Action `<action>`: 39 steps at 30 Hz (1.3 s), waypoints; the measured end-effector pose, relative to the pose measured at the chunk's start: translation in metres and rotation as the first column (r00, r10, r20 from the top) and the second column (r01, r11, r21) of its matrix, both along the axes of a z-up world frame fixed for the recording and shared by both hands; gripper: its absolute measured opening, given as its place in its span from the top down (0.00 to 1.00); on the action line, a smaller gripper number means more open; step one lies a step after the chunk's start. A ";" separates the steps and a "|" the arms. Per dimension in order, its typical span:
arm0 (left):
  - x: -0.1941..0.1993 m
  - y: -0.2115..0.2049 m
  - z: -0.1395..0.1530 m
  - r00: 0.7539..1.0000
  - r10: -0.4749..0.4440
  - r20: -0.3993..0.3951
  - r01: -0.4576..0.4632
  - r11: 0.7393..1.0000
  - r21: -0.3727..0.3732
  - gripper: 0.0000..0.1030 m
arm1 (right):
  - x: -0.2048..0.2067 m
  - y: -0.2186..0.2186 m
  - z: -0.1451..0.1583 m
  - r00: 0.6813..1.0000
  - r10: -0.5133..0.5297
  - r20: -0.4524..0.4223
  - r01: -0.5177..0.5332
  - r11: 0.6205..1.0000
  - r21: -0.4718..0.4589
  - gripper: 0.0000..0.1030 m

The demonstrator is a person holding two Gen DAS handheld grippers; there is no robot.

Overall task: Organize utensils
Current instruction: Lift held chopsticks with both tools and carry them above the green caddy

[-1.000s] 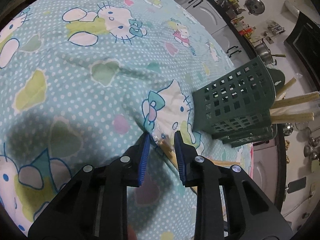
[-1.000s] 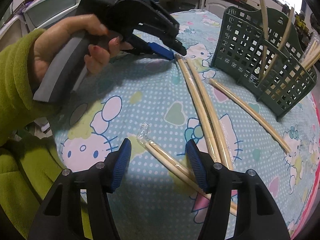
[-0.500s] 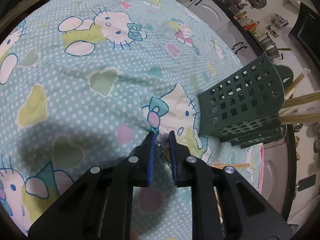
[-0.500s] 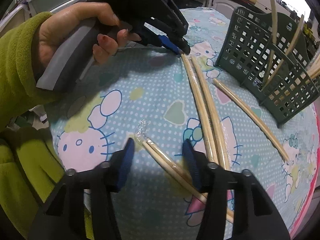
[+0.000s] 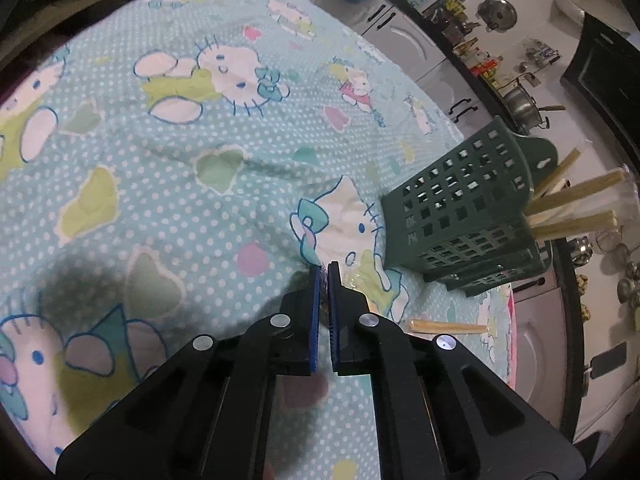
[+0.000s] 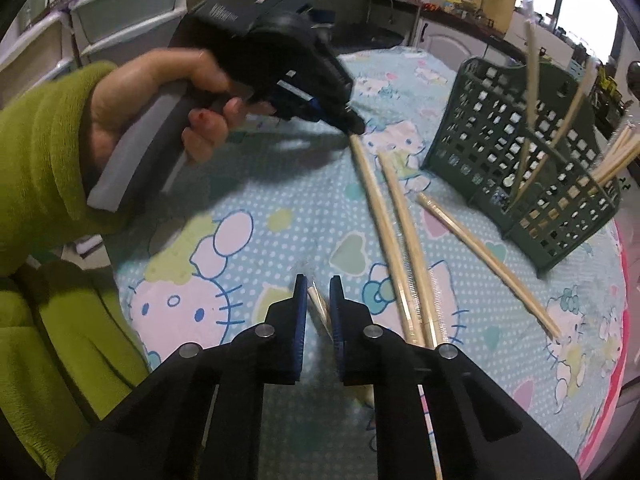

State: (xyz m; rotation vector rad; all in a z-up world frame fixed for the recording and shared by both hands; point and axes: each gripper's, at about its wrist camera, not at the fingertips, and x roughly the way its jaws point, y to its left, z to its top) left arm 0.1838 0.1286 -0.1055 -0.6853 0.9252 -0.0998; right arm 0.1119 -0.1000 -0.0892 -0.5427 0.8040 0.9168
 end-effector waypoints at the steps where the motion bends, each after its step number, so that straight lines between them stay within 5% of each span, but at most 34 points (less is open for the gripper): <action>1: -0.003 0.001 0.002 1.000 0.003 0.009 -0.003 1.000 -0.005 0.98 | 0.000 -0.004 0.003 1.000 -0.004 0.003 0.004 1.000 0.011 0.90; 15: -0.033 0.003 0.056 0.987 0.008 0.161 -0.007 1.000 -0.007 0.99 | 0.023 -0.059 0.055 0.980 -0.189 0.060 0.176 0.969 0.171 0.94; 39: -0.041 -0.063 0.128 0.930 -0.145 0.337 0.144 0.989 0.029 0.99 | 0.033 -0.110 0.109 0.911 -0.398 0.108 0.325 0.854 0.407 0.96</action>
